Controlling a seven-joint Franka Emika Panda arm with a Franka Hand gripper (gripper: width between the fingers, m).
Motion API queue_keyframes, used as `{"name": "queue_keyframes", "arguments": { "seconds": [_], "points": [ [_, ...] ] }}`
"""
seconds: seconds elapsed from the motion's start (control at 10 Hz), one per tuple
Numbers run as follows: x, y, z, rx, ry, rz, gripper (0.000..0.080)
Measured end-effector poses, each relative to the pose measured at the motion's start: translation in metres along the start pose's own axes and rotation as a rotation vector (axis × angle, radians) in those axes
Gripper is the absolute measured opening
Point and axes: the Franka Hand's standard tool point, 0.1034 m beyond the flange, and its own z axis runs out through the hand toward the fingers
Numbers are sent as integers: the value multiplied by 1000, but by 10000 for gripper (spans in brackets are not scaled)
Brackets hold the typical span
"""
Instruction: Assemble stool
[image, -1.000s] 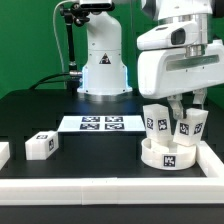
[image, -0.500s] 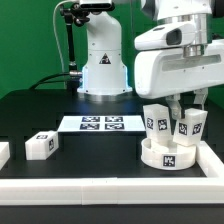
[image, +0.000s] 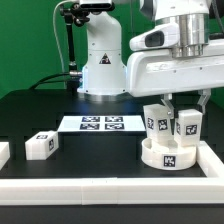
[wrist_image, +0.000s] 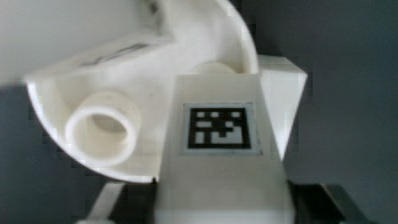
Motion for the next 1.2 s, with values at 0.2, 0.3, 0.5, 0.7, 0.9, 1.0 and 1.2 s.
{"name": "queue_keyframes", "arguments": {
  "seconds": [0.2,0.3,0.5,0.7,0.9,1.0,1.2],
  "points": [
    [0,0,0,-1,0,178,337],
    [0,0,0,-1,0,226,337],
    [-2,-1,1,2,-2,395,337],
    [-2,0,1,9,-4,546,337],
    [-2,0,1,20,-9,709,337],
    [-3,-1,1,26,-12,796,337],
    [-3,-1,1,39,-21,961,337]
  ]
}}
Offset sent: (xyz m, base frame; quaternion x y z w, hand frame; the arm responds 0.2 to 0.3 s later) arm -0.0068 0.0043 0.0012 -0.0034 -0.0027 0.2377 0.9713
